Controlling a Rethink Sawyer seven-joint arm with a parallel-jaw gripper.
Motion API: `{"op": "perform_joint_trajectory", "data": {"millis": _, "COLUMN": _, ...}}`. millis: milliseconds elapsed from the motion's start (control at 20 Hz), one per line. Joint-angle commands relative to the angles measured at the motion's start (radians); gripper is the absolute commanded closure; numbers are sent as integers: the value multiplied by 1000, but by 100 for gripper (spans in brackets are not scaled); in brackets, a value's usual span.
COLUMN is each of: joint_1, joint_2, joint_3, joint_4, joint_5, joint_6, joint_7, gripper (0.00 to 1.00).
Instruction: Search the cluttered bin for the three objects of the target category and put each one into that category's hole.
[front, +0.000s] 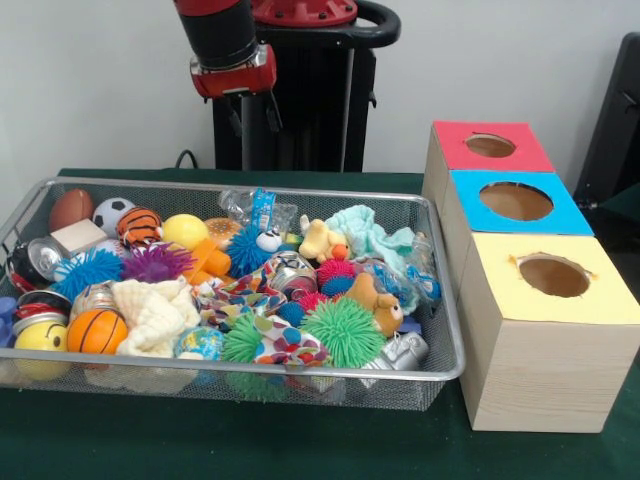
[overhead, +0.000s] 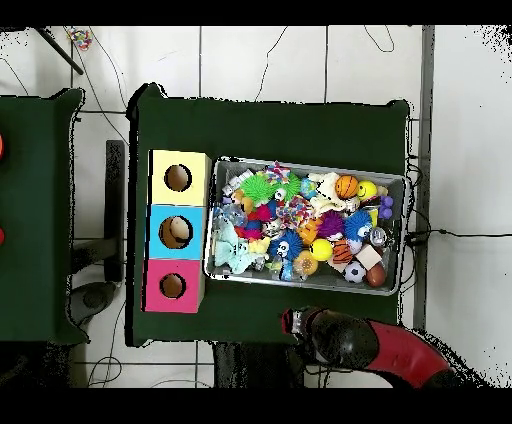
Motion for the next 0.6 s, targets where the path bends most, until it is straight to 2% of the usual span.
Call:
{"op": "perform_joint_trajectory", "data": {"millis": 50, "joint_1": -59, "joint_2": -39, "joint_3": 83, "joint_4": 73, "joint_5": -100, "joint_6": -62, "joint_7": -49, "gripper": 0}}
{"op": "perform_joint_trajectory", "data": {"millis": 250, "joint_1": -97, "joint_2": -55, "joint_3": 114, "joint_4": 59, "joint_5": -98, "joint_6": -45, "joint_7": -53, "gripper": 0}}
{"op": "perform_joint_trajectory", "data": {"millis": 600, "joint_1": -142, "joint_2": -50, "joint_3": 81, "joint_4": -2, "joint_5": -61, "joint_6": 67, "joint_7": -45, "gripper": 0}}
